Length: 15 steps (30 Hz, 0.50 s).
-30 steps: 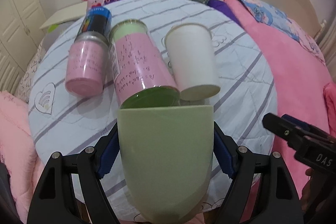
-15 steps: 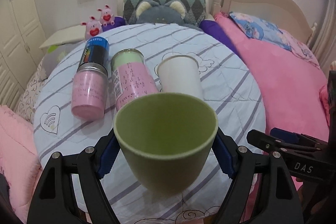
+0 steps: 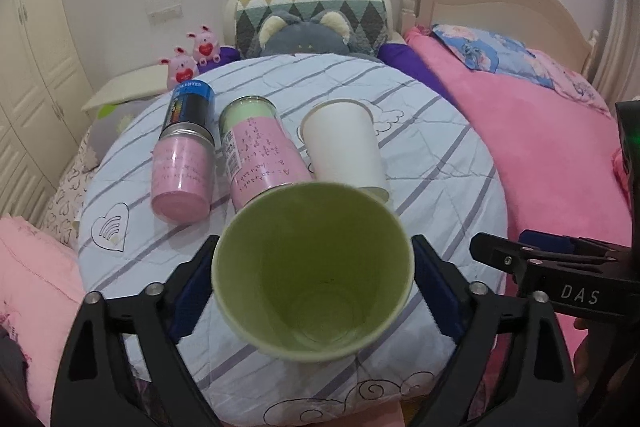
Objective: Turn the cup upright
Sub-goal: 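Grasp the pale green cup with the left tool and turn it upright, then set the pale green cup upright on the table and open the left tool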
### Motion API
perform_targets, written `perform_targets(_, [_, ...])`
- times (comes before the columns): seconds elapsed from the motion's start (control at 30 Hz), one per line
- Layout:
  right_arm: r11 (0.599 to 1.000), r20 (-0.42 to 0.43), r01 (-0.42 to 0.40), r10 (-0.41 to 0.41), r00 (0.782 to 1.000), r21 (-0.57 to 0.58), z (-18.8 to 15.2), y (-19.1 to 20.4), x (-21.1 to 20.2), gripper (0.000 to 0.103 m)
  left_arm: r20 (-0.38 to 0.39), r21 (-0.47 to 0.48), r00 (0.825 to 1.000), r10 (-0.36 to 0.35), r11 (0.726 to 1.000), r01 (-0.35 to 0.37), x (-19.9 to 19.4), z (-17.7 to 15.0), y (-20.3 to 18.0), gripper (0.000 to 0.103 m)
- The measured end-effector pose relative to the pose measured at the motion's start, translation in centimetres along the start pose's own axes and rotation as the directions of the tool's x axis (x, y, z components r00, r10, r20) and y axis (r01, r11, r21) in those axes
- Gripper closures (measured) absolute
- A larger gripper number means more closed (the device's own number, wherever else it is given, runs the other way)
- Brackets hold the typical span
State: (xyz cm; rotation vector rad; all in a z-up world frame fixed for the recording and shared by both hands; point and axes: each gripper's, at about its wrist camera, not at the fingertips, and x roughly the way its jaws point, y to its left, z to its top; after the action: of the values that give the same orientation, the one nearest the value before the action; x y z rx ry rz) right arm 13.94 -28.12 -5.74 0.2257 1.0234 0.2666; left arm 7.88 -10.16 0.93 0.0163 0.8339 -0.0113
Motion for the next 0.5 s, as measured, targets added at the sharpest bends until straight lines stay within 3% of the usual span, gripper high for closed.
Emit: perform_targets(0.5, [1.0, 0.02, 0.018, -0.018, 1.0, -0.001, -0.83, 0.43, -1.05, 0.023, 0.016, -0.007, 1.0, 0.002, 1.0, -0.002, -0.91, -0.48, 0.67, 0.007])
